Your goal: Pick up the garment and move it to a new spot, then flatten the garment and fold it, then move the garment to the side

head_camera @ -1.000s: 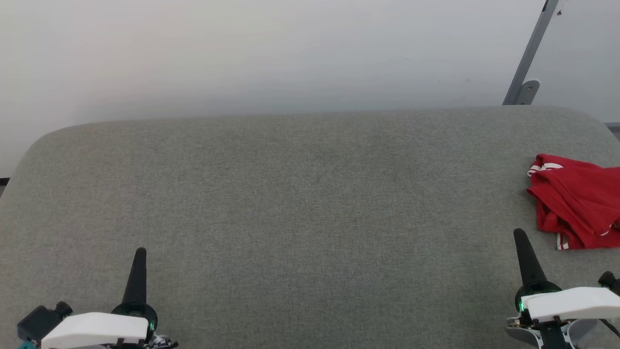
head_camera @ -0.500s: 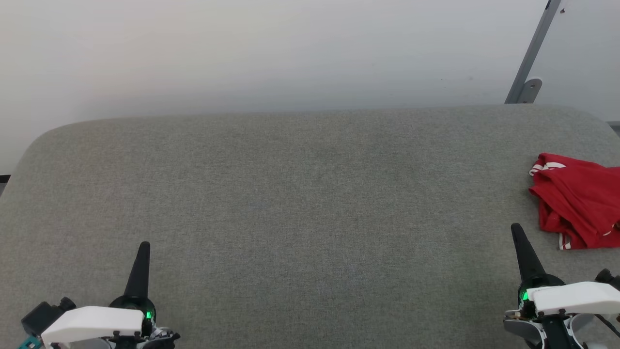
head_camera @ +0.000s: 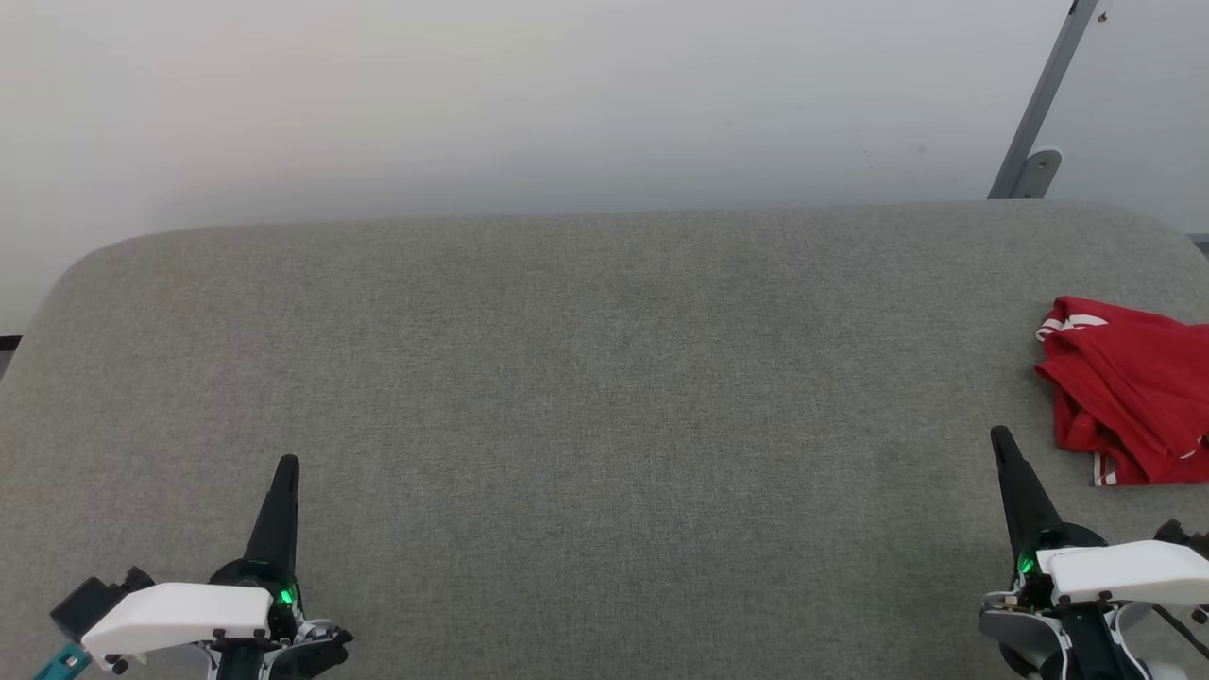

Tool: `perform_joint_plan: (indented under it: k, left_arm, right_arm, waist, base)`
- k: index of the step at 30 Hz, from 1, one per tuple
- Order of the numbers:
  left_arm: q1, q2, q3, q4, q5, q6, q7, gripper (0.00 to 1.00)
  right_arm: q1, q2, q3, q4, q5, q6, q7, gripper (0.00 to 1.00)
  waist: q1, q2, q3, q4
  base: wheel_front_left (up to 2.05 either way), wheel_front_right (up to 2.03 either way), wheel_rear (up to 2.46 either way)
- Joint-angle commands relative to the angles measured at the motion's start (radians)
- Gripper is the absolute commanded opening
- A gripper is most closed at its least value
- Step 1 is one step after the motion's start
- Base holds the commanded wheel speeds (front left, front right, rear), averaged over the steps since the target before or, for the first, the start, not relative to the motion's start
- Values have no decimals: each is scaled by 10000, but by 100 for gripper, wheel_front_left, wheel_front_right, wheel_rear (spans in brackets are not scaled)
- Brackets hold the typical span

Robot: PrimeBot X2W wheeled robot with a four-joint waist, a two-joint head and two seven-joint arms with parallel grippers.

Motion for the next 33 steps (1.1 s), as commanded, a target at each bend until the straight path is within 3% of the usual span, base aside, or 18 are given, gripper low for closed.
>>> perform_joint_plan:
  k: [1, 22, 33]
  left_arm:
    - [-203, -7, 42, 12, -225, -22, 73, 0]
    - [-525, -80, 71, 261, -1589, -27, 478, 0]
    - [-595, -92, 81, 303, -1805, -28, 563, 0]
  right_arm:
    - [-153, 32, -35, -8, 248, -2, 89, 0]
    - [-402, 111, -85, 182, 1758, -3, 482, 0]
    - [-410, 115, -86, 211, 2031, -3, 560, 0]
  waist:
    - [0, 0, 7, 4]
    - [0, 0, 94, 56]
    - [0, 0, 115, 69]
  base:
    - [0, 0, 0]
    - [0, 0, 0]
    - [0, 0, 0]
